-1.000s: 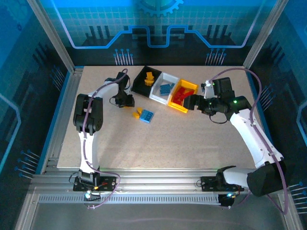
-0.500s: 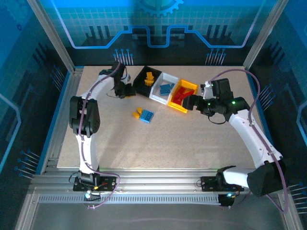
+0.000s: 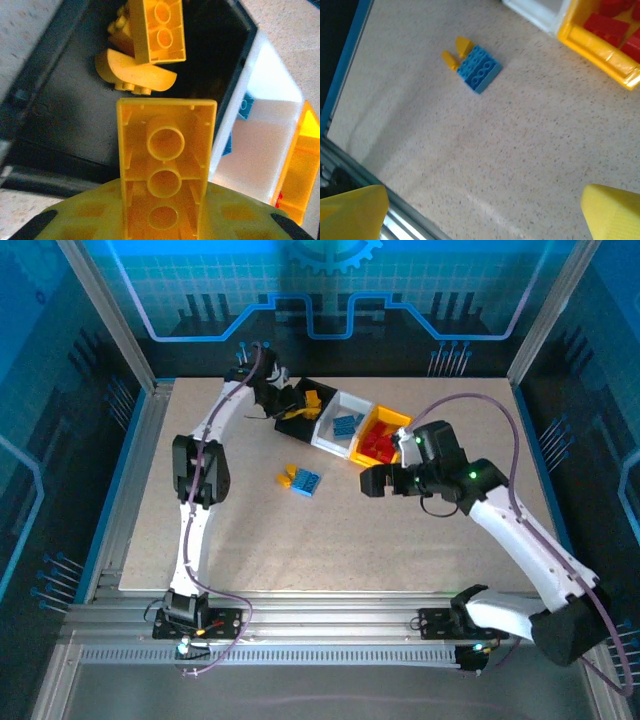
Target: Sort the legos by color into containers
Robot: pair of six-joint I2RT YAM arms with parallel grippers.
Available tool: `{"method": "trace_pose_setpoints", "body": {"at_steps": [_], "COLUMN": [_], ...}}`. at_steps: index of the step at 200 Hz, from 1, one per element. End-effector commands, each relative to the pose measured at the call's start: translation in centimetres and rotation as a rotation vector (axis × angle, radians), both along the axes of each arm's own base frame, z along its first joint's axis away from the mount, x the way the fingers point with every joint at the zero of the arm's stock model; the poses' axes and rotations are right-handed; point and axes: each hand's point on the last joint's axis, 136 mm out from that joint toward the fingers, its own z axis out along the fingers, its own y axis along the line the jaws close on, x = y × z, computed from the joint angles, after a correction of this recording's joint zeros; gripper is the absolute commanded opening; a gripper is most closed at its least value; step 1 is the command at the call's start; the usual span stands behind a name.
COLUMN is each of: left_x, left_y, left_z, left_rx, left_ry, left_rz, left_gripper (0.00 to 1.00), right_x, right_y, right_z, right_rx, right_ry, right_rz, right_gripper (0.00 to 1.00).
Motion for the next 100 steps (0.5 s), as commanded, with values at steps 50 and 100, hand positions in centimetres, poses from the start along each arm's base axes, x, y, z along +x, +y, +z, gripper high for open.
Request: {"method": "trace_pose_setpoints", "body": {"at_steps": [50,100], "left_x": [0.6,-0.6], "left_y": [-1.3,-1.1], "left_z": [1.7,3.5], "left_rx": [-0.085,-0.092], "left_ry": [-0.003,-0.011], "left_rz": [0.008,0.004], "left_gripper": [0.63,0.67], "right_x": [-7.3,-9.9], "right_y": [-1.6,-2.2], "right_z": [-0.5,-0.3], "right_rx": [-0.064,-0.122], "right_ry": [0.013,0.091], "right_rz": [0.083,0.129], "right_gripper": [1.0,1.0]}}
